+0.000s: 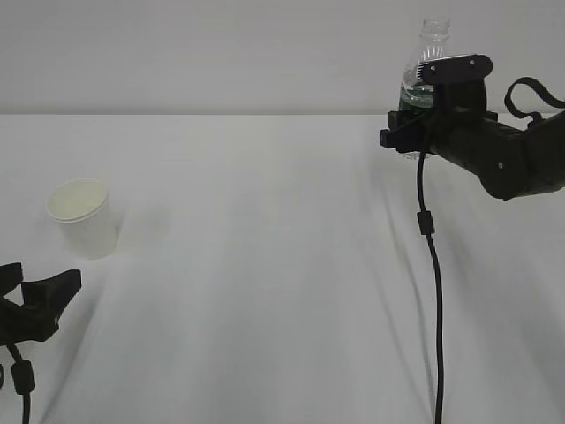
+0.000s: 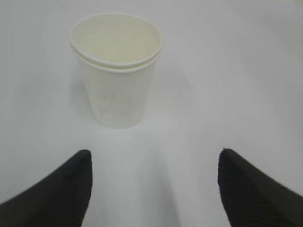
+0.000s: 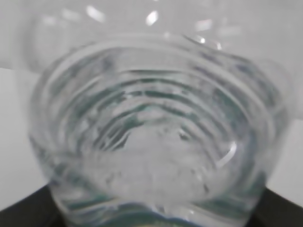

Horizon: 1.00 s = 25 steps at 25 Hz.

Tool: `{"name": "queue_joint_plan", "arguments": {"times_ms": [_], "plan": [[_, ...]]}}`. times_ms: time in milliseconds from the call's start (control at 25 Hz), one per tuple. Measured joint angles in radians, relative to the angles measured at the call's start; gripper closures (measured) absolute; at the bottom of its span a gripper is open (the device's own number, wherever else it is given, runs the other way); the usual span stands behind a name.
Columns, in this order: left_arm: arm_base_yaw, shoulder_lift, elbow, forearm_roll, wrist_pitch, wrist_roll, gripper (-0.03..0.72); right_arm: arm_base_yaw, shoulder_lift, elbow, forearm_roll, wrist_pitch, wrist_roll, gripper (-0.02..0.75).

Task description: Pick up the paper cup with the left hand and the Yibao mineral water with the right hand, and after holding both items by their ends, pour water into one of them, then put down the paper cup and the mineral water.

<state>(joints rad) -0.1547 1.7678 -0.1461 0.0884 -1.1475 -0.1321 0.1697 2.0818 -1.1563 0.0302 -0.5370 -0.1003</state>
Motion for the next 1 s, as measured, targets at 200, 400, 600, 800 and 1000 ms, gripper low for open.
{"name": "queue_joint_plan", "arguments": {"times_ms": [200,400,600,800,1000], "plan": [[0.000,0.000,0.000,-0.002,0.000,0.002,0.096,0.000,-0.057,0.040,-0.001,-0.035,0.007,0.272],[0.000,0.000,-0.002,-0.002,0.000,0.002,0.096,0.000,-0.104,0.116,-0.005,-0.056,0.022,0.272],[0.000,0.000,-0.006,-0.002,0.000,0.002,0.097,0.000,-0.134,0.154,-0.012,-0.075,0.033,0.272],[0.000,0.000,-0.006,-0.002,0.000,0.002,0.097,0.000,-0.161,0.196,-0.021,-0.089,0.039,0.272],[0.000,0.000,-0.006,-0.006,0.000,0.002,0.104,0.000,-0.192,0.224,-0.030,-0.093,0.045,0.273]]}}
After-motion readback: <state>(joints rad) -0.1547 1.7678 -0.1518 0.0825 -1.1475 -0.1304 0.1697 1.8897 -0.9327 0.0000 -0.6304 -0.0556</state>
